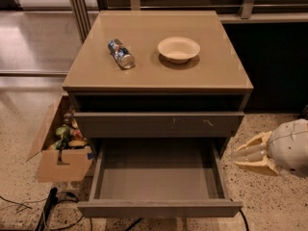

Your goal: Close middle drawer

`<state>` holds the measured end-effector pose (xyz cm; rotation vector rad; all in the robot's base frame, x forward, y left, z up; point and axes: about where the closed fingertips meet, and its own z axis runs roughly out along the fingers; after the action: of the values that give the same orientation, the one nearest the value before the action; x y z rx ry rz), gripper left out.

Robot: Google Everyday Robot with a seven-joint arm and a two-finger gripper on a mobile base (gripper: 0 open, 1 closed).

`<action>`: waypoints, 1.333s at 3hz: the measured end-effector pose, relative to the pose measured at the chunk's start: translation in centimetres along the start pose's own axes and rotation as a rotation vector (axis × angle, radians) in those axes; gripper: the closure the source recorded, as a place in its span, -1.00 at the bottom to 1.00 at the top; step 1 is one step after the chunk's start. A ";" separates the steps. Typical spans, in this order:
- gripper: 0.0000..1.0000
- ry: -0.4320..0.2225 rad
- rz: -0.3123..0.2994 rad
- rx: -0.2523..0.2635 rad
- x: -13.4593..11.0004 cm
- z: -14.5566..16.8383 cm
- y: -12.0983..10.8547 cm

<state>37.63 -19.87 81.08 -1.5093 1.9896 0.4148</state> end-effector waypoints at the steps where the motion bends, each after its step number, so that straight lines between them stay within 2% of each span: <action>1: 1.00 -0.002 0.008 -0.004 0.1 0.6 0.1; 2: 1.00 -0.005 0.087 -0.010 2.4 4.3 0.1; 3: 1.00 -0.018 0.181 0.006 6.1 9.2 0.3; 4: 1.00 -0.056 0.240 0.071 9.3 12.6 0.1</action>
Offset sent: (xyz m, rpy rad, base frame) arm 0.0200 0.0139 -0.1420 0.0889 0.1650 -0.1854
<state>39.39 -19.63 65.56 -1.2068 2.1259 0.4739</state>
